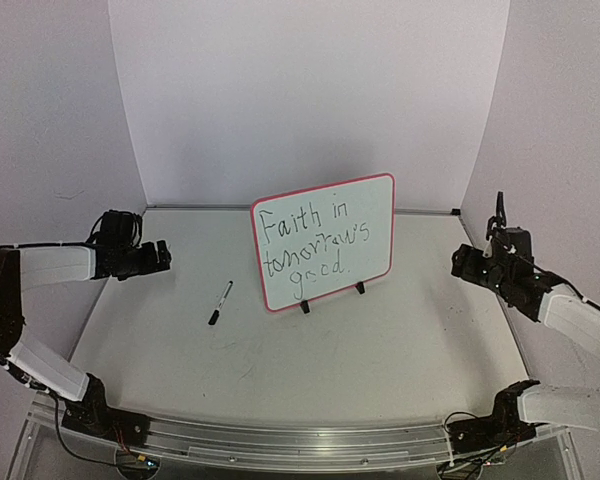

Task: Write a sentence on the whiteboard
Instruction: Reset both arms

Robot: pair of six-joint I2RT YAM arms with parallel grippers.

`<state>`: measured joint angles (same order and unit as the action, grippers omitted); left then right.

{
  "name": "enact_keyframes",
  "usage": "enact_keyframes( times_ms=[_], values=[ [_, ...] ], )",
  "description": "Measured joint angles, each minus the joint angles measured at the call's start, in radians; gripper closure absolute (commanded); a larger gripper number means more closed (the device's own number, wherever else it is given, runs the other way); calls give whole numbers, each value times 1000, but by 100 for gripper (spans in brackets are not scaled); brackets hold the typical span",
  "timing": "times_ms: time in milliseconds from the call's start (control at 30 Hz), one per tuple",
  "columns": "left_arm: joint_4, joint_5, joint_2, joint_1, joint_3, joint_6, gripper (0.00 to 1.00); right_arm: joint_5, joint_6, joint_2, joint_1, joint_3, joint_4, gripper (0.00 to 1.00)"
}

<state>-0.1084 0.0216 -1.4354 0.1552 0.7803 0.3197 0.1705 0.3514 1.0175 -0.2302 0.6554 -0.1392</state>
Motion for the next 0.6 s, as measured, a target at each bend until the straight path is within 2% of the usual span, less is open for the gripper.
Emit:
enact_keyframes(
  times_ms=[267,600],
  values=[
    [224,137,95,-1,-148,-62,1,75,-36,-110,0,-135,132,16],
    [293,182,111,-1,-206,-94,1,106,-72,-143,0,-182,183,16]
  ],
)
